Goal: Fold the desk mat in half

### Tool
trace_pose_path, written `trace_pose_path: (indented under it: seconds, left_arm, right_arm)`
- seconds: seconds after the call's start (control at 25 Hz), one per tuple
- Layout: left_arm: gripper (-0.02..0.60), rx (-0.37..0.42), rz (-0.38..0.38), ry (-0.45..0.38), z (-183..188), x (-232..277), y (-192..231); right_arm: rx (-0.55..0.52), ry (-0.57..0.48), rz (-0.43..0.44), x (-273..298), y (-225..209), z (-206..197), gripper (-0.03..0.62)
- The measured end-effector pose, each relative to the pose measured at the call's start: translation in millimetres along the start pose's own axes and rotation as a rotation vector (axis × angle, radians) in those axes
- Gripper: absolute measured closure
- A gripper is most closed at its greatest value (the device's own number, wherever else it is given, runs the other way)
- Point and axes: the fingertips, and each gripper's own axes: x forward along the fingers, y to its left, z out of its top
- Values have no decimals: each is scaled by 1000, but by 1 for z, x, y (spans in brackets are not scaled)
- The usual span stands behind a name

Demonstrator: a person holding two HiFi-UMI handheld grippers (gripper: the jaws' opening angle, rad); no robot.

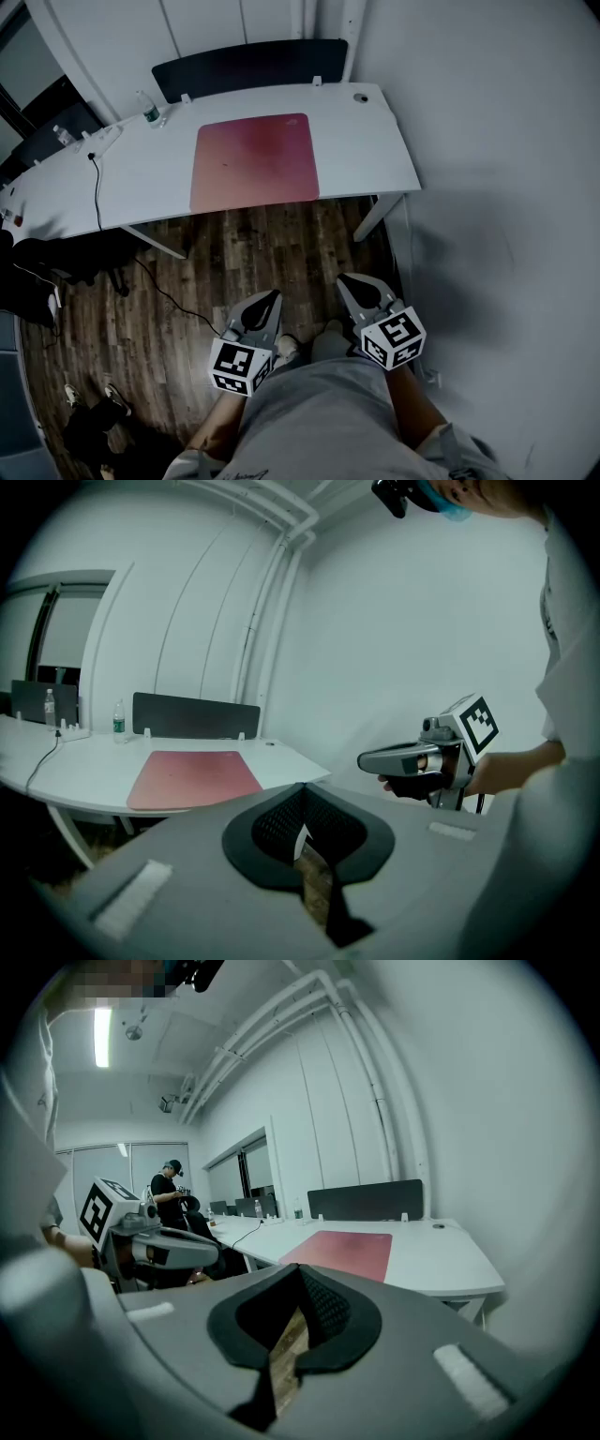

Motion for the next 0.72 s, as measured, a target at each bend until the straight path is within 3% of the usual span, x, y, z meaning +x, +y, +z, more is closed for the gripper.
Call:
trace_pose_path:
  seconds: [0.4,0.72]
  left_arm:
    - [561,2,-24,3,7,36,15]
    - [561,3,0,10,30,99,49]
  right_arm:
    - [14,5,-16,19,-30,4,586]
    - [11,0,15,73,-90,28,586]
